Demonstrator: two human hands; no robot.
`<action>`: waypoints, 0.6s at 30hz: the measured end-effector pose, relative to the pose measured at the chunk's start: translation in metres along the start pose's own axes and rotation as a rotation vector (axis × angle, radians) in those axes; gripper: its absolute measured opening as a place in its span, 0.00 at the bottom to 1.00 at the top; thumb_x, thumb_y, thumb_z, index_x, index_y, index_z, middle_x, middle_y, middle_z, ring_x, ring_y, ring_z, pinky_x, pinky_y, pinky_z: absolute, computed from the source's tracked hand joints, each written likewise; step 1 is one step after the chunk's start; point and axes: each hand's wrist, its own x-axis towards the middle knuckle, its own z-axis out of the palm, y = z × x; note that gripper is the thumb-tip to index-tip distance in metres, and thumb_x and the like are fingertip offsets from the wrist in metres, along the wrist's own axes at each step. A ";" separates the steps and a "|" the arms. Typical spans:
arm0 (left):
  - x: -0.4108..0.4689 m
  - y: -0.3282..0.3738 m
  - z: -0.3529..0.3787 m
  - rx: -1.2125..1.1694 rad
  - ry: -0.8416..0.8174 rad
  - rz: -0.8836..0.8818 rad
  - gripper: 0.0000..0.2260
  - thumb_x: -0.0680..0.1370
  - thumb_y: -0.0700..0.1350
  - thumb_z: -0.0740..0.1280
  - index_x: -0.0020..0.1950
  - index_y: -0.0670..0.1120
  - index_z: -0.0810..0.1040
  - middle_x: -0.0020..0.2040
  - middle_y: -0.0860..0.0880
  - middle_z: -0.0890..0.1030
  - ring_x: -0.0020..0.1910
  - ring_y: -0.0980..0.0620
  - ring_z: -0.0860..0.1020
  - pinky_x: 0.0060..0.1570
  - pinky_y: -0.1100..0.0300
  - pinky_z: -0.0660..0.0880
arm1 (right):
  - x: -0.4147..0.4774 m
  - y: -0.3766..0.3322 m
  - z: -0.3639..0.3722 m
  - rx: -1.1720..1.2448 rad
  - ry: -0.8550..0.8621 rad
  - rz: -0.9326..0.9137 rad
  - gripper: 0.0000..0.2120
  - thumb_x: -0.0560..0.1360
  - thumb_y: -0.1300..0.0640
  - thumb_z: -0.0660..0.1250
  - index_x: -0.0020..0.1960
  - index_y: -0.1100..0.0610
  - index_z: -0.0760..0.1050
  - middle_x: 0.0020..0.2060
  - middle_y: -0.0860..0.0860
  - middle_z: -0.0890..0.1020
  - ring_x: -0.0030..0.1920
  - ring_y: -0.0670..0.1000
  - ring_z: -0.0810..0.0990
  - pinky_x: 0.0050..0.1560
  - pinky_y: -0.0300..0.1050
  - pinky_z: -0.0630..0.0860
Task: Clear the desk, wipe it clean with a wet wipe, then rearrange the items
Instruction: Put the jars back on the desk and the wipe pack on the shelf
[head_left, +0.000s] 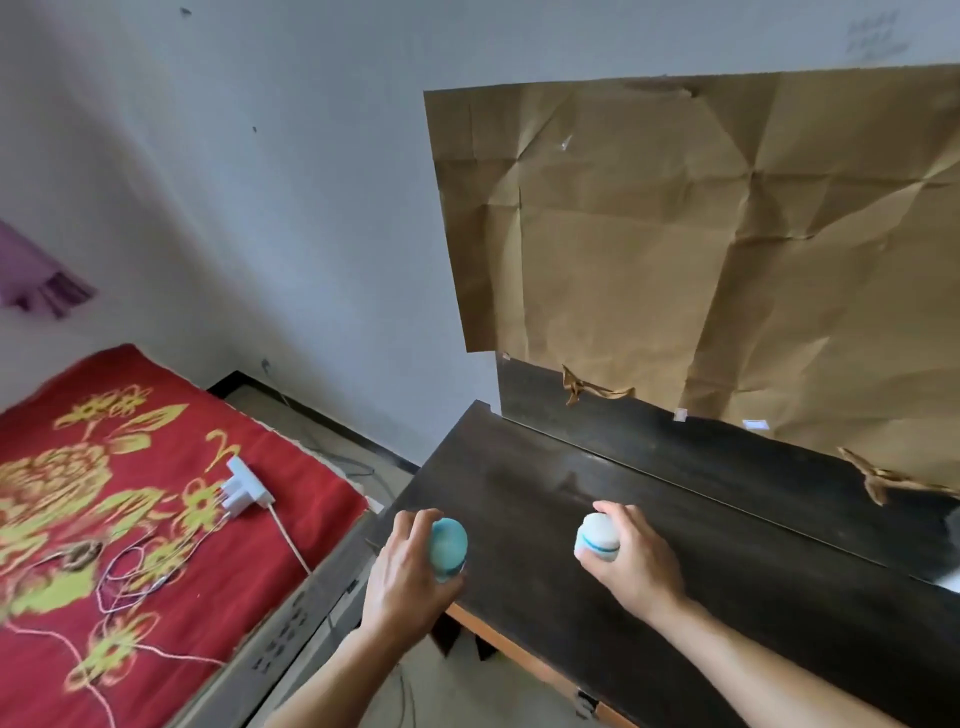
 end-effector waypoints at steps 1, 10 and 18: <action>0.016 -0.008 0.000 -0.001 -0.012 0.002 0.25 0.64 0.56 0.71 0.58 0.55 0.69 0.51 0.57 0.70 0.45 0.52 0.75 0.40 0.59 0.72 | 0.012 -0.005 0.010 0.003 -0.020 0.019 0.26 0.65 0.45 0.72 0.61 0.47 0.72 0.51 0.44 0.76 0.50 0.51 0.79 0.45 0.42 0.73; 0.140 -0.062 0.022 0.118 -0.079 0.096 0.24 0.64 0.56 0.72 0.57 0.54 0.72 0.50 0.54 0.74 0.49 0.50 0.71 0.47 0.55 0.70 | 0.109 -0.032 0.067 -0.077 -0.155 0.075 0.25 0.67 0.41 0.67 0.62 0.45 0.69 0.54 0.44 0.75 0.53 0.51 0.76 0.48 0.44 0.73; 0.261 -0.086 0.069 0.028 -0.342 0.191 0.25 0.68 0.52 0.74 0.61 0.53 0.67 0.60 0.54 0.72 0.56 0.52 0.68 0.50 0.58 0.75 | 0.175 -0.039 0.114 -0.190 -0.082 0.189 0.23 0.71 0.46 0.68 0.63 0.49 0.67 0.55 0.47 0.74 0.57 0.50 0.73 0.50 0.44 0.73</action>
